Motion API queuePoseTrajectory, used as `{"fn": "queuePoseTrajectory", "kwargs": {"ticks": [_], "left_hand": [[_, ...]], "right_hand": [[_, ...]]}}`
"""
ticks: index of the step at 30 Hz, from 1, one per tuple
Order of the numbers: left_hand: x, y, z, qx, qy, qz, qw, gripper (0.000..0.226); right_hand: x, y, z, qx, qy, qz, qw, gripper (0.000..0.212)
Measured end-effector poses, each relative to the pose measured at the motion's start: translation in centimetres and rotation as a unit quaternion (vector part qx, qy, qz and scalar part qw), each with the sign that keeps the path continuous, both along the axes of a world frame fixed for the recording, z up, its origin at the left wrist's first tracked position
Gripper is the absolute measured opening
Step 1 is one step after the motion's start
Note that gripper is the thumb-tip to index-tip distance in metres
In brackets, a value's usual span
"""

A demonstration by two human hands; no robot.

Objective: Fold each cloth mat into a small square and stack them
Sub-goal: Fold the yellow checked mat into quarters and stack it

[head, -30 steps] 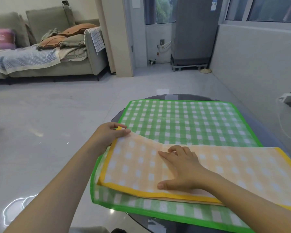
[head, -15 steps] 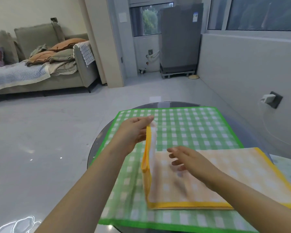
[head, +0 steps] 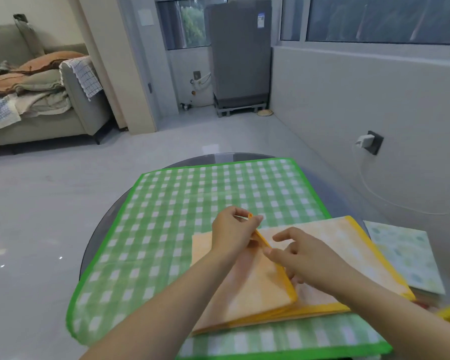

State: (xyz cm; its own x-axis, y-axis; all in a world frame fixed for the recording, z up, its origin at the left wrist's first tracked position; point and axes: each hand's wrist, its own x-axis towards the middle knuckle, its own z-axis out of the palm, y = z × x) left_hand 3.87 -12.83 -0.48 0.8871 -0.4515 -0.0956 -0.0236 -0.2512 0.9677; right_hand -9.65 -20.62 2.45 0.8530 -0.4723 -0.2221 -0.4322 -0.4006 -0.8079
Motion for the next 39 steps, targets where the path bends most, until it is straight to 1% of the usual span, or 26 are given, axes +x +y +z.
{"fn": "queuePoseTrajectory", "kwargs": {"ticks": [1,3,6,9,10,12,13,14,15,17,21,23,25,28,30,32,34,36,39], "left_hand": [[-0.2,-0.1,-0.3,0.013,-0.007,-0.004,1.000,0.025],[-0.4,-0.3,-0.8,0.030,-0.018,-0.010,0.999,0.025],[-0.7,-0.4,-0.7,0.058,-0.044,-0.029,0.997,0.029],[-0.5,-0.3,-0.6,0.121,-0.108,-0.069,0.984,0.045],[-0.3,-0.2,-0.7,0.135,-0.137,-0.083,0.978,0.043],[0.0,-0.1,-1.0,0.182,-0.198,-0.118,0.956,0.025],[0.2,0.0,-1.0,0.212,-0.224,-0.131,0.942,0.019],[0.4,0.1,-1.1,0.232,-0.245,-0.141,0.931,0.020],[0.6,0.2,-1.3,0.234,-0.248,-0.149,0.928,0.020],[0.7,0.4,-1.3,0.214,-0.237,-0.157,0.935,0.017],[0.6,0.9,-1.2,0.202,-0.226,-0.131,0.944,0.015],[0.5,1.4,-1.2,0.203,-0.223,-0.117,0.946,0.019],[0.2,2.0,-1.2,0.205,-0.216,-0.115,0.948,0.024],[-0.4,2.7,-1.3,0.190,-0.193,-0.112,0.956,0.026],[-0.9,2.9,-1.5,0.181,-0.183,-0.114,0.960,0.027],[-1.4,2.8,-1.7,0.170,-0.184,-0.120,0.961,0.028],[-1.8,2.6,-1.8,0.166,-0.205,-0.125,0.956,0.031],[-2.1,2.6,-2.1,0.167,-0.238,-0.141,0.946,0.038],[-2.8,2.4,-2.6,0.191,-0.305,-0.189,0.914,0.052]], "right_hand": [[-0.2,0.0,-0.4,-0.038,0.015,0.013,0.999,0.037],[-0.5,-0.1,-1.2,-0.083,0.041,0.031,0.995,0.047],[-0.7,0.0,-2.1,-0.109,0.058,0.043,0.991,0.054],[-0.8,0.3,-2.6,-0.119,0.047,0.043,0.991,0.056],[-0.9,0.4,-2.8,-0.121,0.043,0.043,0.991,0.057],[-1.0,0.7,-2.9,-0.126,0.040,0.043,0.990,0.058],[-1.0,0.7,-2.9,-0.126,0.039,0.045,0.990,0.057],[-1.1,0.8,-2.9,-0.127,0.038,0.046,0.990,0.056],[-1.1,0.8,-2.9,-0.128,0.037,0.048,0.990,0.056],[-1.1,0.9,-3.0,-0.130,0.036,0.049,0.990,0.055],[-1.0,0.3,-3.2,-0.144,0.037,0.053,0.987,0.057],[-0.8,-0.7,-3.4,-0.176,0.042,0.047,0.982,0.058],[-0.5,-2.0,-3.6,-0.231,0.039,0.024,0.972,0.057],[0.0,-4.2,-3.9,-0.286,0.014,-0.008,0.958,0.057],[0.4,-5.3,-4.1,-0.269,-0.005,-0.018,0.963,0.053],[0.6,-5.9,-4.3,-0.249,-0.022,-0.019,0.968,0.045],[0.6,-6.0,-4.4,-0.254,-0.031,-0.009,0.967,0.035],[0.5,-6.0,-4.4,-0.271,-0.035,0.006,0.962,0.032],[0.3,-5.8,-4.9,-0.318,-0.041,0.011,0.947,0.029]]}}
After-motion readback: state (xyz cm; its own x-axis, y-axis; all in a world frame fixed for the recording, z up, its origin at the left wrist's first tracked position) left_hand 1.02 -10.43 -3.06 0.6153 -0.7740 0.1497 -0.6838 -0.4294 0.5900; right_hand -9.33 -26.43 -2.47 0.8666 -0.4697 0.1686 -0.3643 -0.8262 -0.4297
